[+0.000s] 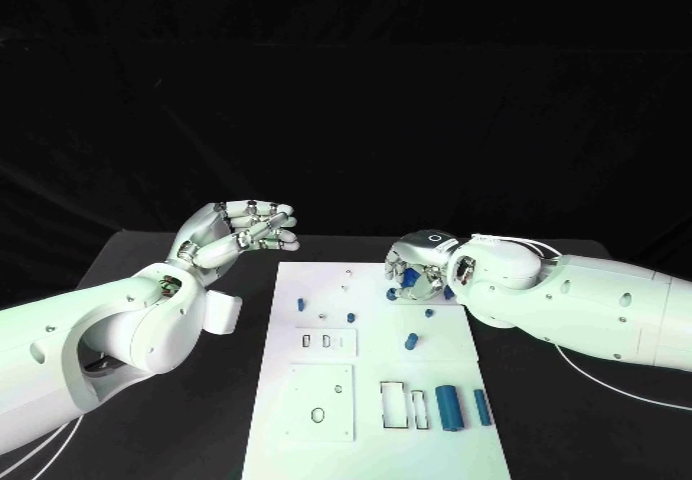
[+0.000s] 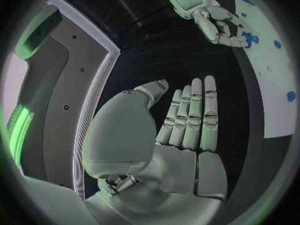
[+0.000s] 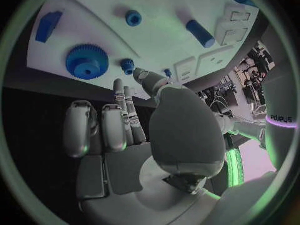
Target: Assemble the parts on the task board
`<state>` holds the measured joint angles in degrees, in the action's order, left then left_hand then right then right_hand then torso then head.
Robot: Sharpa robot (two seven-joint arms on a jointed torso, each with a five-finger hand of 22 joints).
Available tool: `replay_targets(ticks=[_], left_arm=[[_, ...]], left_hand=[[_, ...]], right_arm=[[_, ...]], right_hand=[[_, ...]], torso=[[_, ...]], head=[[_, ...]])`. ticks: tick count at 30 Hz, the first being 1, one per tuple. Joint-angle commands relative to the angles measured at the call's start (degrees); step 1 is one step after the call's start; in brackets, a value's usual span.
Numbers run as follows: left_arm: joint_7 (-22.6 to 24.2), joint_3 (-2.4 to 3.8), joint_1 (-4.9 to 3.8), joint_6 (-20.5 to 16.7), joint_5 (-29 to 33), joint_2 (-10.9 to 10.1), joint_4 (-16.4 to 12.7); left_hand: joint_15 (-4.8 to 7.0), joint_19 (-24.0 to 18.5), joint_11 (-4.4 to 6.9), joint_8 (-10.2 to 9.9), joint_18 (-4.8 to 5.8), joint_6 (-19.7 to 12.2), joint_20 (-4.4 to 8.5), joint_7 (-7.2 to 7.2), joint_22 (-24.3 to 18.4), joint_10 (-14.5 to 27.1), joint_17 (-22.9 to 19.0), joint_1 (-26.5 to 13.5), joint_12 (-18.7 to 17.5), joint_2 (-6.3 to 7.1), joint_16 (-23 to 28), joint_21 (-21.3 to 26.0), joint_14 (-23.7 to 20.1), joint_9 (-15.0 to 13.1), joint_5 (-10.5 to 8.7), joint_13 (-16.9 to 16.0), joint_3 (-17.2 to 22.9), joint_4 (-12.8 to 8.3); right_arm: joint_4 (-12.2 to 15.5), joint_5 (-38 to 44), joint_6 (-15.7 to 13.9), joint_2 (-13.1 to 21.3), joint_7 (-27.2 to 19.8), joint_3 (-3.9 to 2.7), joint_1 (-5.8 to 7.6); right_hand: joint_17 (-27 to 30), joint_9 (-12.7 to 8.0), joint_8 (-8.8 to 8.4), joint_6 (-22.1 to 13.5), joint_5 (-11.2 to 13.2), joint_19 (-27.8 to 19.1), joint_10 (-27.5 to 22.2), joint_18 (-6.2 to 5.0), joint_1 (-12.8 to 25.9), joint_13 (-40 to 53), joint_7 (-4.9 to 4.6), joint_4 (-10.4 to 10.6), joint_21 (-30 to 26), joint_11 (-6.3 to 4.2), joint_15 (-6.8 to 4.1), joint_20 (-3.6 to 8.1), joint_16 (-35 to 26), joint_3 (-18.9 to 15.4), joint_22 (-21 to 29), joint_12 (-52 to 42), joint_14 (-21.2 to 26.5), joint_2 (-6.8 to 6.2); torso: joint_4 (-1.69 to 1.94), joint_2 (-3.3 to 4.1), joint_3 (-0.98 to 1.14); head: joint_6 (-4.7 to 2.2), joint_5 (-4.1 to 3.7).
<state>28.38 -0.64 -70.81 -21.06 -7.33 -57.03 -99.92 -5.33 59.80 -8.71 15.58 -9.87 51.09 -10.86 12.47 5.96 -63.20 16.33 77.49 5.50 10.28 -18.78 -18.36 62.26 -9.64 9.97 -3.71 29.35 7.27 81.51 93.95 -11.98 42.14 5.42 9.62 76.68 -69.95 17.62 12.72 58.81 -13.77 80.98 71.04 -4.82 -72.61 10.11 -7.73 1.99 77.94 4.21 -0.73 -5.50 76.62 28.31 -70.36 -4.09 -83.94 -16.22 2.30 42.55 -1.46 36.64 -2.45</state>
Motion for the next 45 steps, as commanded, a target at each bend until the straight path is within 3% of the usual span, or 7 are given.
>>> replay_targets(ticks=[1, 18, 24, 32, 37, 45], left_arm=[[0.04, 0.06, -0.16, 1.14, 0.27, -0.01, -0.27], [-0.31, 0.06, -0.28, 1.21, 0.27, 0.07, -0.26], [-0.45, 0.05, -0.28, 1.29, 0.27, 0.02, -0.31], [-0.66, 0.05, -0.28, 1.41, 0.27, -0.03, -0.34], [-0.78, 0.05, -0.28, 1.47, 0.27, -0.07, -0.45], [-1.0, 0.05, -0.29, 1.56, 0.27, -0.13, -0.53]], left_hand=[[-0.19, 0.52, -0.26, -0.35, -0.57, 0.0, -0.05, 0.26, 0.05, -0.23, 0.05, -0.12, -0.26, 0.2, -0.35, -0.34, 0.4, 0.06, -0.34, -0.06, 0.19, 0.04], [-0.37, 0.35, -0.5, -0.72, -0.49, -0.44, -0.11, 0.55, 0.0, 0.12, 0.41, -0.42, -0.88, 0.33, -0.24, -0.32, 0.07, 0.16, -0.34, -0.03, 0.16, 0.02], [-0.39, 0.32, -0.53, -0.77, -0.48, -0.49, -0.13, 0.58, -0.01, 0.16, 0.45, -0.44, -0.95, 0.34, -0.21, -0.3, 0.01, 0.17, -0.34, -0.04, 0.17, 0.01], [-0.41, 0.28, -0.55, -0.81, -0.48, -0.54, -0.14, 0.61, -0.02, 0.19, 0.5, -0.41, -1.02, 0.3, -0.19, -0.3, -0.05, 0.18, -0.32, -0.04, 0.21, -0.03], [-0.42, 0.27, -0.56, -0.83, -0.48, -0.57, -0.14, 0.63, -0.02, 0.22, 0.53, -0.39, -1.06, 0.29, -0.18, -0.29, -0.07, 0.19, -0.32, -0.04, 0.22, -0.05], [-0.45, 0.23, -0.61, -0.91, -0.48, -0.67, -0.16, 0.69, -0.03, 0.29, 0.61, -0.35, -1.18, 0.26, -0.17, -0.3, -0.13, 0.21, -0.31, -0.05, 0.27, -0.12]], right_arm=[[-0.27, 1.3, 2.01, -0.32, 0.76, 0.0, -0.16], [-1.51, 1.19, 3.21, -1.29, 0.95, 0.03, -0.82], [-1.58, 1.15, 3.1, -1.44, 0.88, 0.03, -0.86], [-1.8, 0.83, 2.64, -1.55, 0.63, 0.03, -0.89], [-1.88, 0.74, 2.85, -1.62, 0.7, 0.03, -0.91], [-2.04, 0.7, 2.91, -1.82, 0.71, 0.03, -1.0]], right_hand=[[-0.24, 0.09, -0.36, -0.13, -0.19, 0.55, -0.37, 1.06, -0.22, 0.1, -0.45, 0.29, 0.34, 0.12, 0.41, -0.01, 0.42, 0.01, -0.37, 0.27, -3.01, -0.1], [-1.36, 0.59, -0.31, 0.11, -0.23, 1.07, -0.24, 1.37, -0.61, 0.27, -0.43, 0.66, 1.92, 0.09, 0.46, -0.16, 1.8, 0.75, -2.66, 0.07, -3.1, 0.39], [-1.39, 0.78, -0.25, 0.26, -0.21, 1.03, 0.26, 1.38, -0.62, 0.42, -0.4, 0.9, 2.12, 0.01, 0.42, -0.16, 2.01, 1.12, -2.92, -0.14, -3.05, 0.61], [-1.7, 1.54, 0.35, 1.32, -0.14, 1.15, 1.57, 1.49, 0.08, 0.94, 0.09, 2.29, 2.81, -0.46, 0.08, 0.05, 2.62, 1.98, -3.96, -0.6, -3.0, 1.82], [-1.76, 1.88, 0.64, 1.73, -0.14, 1.23, 1.77, 1.55, -0.03, 1.07, 0.29, 2.51, 3.04, -0.61, -0.04, 0.14, 2.79, 2.34, -4.34, -0.61, -2.99, 2.26], [-1.65, 2.64, 1.14, 2.25, -0.24, 1.13, 2.04, 1.54, -0.93, 1.28, 0.64, 2.49, 3.18, -0.9, -0.28, 0.36, 2.96, 3.6, -4.56, -0.53, -2.93, 3.3]], torso=[[0.17, 0.21, -0.04], [0.32, 0.45, -0.11], [0.35, 0.49, -0.23], [0.45, 0.52, -0.28], [0.53, 0.61, -0.39], [0.55, 0.66, -0.38]], head=[[0.1, -0.02], [0.33, -0.21], [0.56, -0.24], [0.67, -0.31], [0.89, -0.27], [1.0, -0.31]])
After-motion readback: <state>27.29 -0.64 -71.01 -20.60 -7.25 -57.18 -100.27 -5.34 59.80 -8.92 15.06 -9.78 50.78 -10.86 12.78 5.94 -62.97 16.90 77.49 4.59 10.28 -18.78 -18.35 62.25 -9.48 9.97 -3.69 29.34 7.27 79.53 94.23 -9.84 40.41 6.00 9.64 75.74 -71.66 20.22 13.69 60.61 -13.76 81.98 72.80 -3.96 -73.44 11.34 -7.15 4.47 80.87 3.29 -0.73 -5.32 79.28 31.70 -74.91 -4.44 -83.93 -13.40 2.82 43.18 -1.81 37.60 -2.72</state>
